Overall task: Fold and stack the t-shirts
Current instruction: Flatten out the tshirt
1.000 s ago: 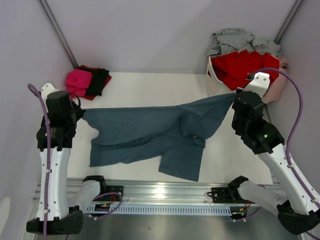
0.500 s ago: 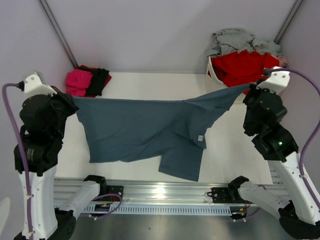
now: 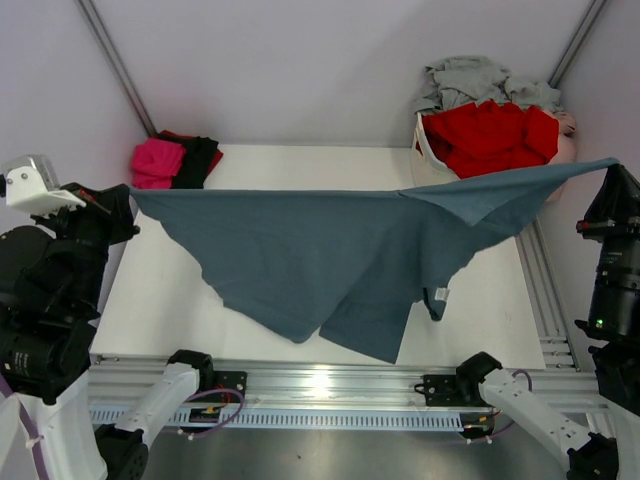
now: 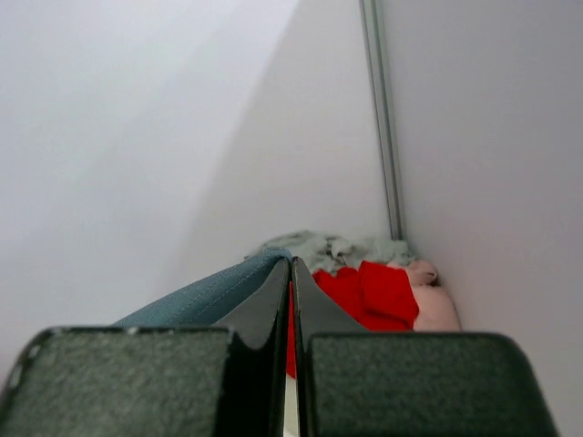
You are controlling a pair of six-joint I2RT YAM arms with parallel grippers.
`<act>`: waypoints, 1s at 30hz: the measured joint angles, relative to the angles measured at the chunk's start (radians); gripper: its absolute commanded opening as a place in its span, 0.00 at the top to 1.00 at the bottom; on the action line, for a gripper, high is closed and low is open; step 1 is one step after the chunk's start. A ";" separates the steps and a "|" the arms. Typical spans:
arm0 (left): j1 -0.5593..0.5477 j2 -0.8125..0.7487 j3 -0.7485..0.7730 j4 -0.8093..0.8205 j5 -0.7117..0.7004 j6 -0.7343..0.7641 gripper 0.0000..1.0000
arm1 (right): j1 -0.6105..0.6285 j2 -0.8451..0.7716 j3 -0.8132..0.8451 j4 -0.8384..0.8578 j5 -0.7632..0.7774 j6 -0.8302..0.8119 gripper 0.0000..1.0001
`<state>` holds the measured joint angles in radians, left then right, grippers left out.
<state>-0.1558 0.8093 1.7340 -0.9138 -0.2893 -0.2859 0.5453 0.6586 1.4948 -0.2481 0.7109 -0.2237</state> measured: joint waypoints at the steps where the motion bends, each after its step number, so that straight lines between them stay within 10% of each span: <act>1: 0.000 -0.001 0.003 0.000 0.007 0.002 1.00 | 0.000 -0.010 -0.002 0.017 -0.013 -0.010 1.00; 18: -0.003 -0.019 -0.002 0.024 -0.053 0.043 1.00 | -0.001 -0.011 -0.114 0.177 -0.042 -0.114 1.00; 30: -0.004 0.045 -0.378 0.249 -0.315 0.077 1.00 | -0.011 0.249 -0.341 0.237 -0.015 -0.030 1.00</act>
<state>-0.1596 0.8539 1.3560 -0.6647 -0.6041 -0.2085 0.5346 0.9081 1.1538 -0.0116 0.6956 -0.2539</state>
